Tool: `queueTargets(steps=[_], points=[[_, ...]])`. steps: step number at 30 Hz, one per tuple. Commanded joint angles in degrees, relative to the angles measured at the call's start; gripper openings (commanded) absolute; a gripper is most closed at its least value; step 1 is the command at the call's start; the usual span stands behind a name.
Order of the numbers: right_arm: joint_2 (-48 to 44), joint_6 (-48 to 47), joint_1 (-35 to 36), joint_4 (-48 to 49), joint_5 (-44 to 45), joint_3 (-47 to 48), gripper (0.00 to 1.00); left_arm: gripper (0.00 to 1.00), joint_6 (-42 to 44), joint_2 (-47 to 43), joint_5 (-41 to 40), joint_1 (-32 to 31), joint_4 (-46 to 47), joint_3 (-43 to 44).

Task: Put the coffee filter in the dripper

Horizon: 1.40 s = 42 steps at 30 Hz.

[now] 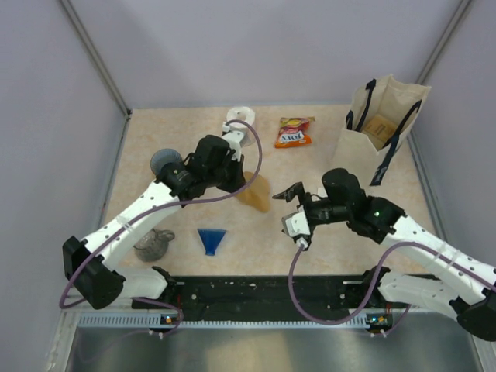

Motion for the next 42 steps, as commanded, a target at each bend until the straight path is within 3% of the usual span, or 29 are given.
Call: queueTargets(steps=[1, 10, 21, 26, 32, 42], points=[[-5.4, 10.5, 0.8, 19.0, 4.2, -5.2, 0.99, 0.0, 0.8, -1.2, -7.8, 0.2, 0.8, 1.3], [-13.0, 34.4, 0.8, 44.2, 18.3, -13.7, 0.99, 0.0, -2.9, -3.3, -23.0, 0.3, -2.7, 5.3], [-16.3, 53.8, 0.9, 48.8, 47.8, -18.1, 0.99, 0.0, -11.4, -8.0, -48.1, 1.4, -9.7, 9.1], [-16.4, 55.4, 0.8, 47.4, 51.6, -18.1, 0.99, 0.0, -15.3, -9.0, -47.8, 8.8, -13.3, 10.7], [-16.6, 54.9, 0.9, 47.9, 52.7, -18.9, 0.99, 0.0, -17.0, -9.3, -38.8, 21.4, -10.1, 8.3], [-17.3, 54.2, 0.8, 49.3, 53.0, -19.9, 0.99, 0.0, -17.2, -12.4, -34.4, 26.8, -0.7, -1.0]])
